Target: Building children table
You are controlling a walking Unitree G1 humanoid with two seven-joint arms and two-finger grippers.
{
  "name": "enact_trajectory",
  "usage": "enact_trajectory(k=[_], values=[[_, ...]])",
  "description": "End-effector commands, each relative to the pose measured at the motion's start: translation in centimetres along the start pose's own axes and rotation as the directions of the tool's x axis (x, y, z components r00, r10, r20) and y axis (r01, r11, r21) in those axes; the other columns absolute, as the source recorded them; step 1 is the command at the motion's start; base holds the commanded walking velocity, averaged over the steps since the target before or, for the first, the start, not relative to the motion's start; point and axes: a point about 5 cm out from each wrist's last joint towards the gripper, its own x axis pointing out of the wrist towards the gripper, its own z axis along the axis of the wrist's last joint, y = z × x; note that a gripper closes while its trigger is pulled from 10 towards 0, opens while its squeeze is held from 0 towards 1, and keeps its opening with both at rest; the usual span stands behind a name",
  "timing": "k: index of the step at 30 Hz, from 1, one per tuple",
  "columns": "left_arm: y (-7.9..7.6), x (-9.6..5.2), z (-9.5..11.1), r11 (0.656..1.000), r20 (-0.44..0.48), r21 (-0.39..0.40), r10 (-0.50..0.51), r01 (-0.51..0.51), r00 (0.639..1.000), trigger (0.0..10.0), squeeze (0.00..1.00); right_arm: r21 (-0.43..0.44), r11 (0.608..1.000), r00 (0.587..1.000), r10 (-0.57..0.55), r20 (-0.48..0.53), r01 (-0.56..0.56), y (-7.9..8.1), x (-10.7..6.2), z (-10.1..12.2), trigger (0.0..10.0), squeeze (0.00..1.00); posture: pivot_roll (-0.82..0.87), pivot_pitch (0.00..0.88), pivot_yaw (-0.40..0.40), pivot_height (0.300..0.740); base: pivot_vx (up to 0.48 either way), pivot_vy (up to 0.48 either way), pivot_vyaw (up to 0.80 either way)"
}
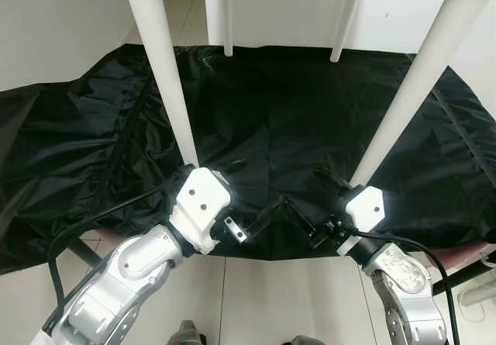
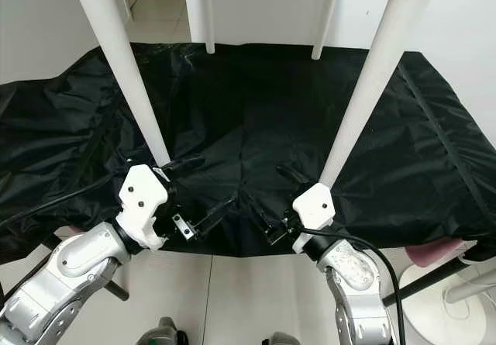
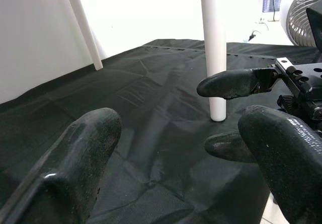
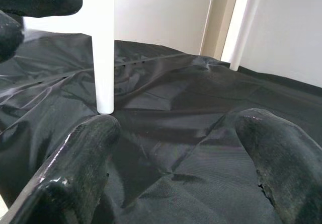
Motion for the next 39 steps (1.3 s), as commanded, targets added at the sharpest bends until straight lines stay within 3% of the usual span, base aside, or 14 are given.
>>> enact_trajectory(k=[1,39], values=[[0.08,0.22,0.54,0.999,0.031,0.014,0.031,-0.031,0.999,10.0,0.00,0.011,0.997,0.997,-0.071,0.023,0.070,-0.31,0.18,0.31,10.0,0.00,0.02,0.111,0.015,0.740,0.000,0.000,0.00],[0.08,0.22,0.54,0.999,0.031,0.014,0.031,-0.031,0.999,10.0,0.00,0.011,0.997,0.997,-0.071,0.023,0.070,-0.31,0.18,0.31,10.0,0.00,0.02,0.111,0.015,0.740,0.000,0.000,0.00]])
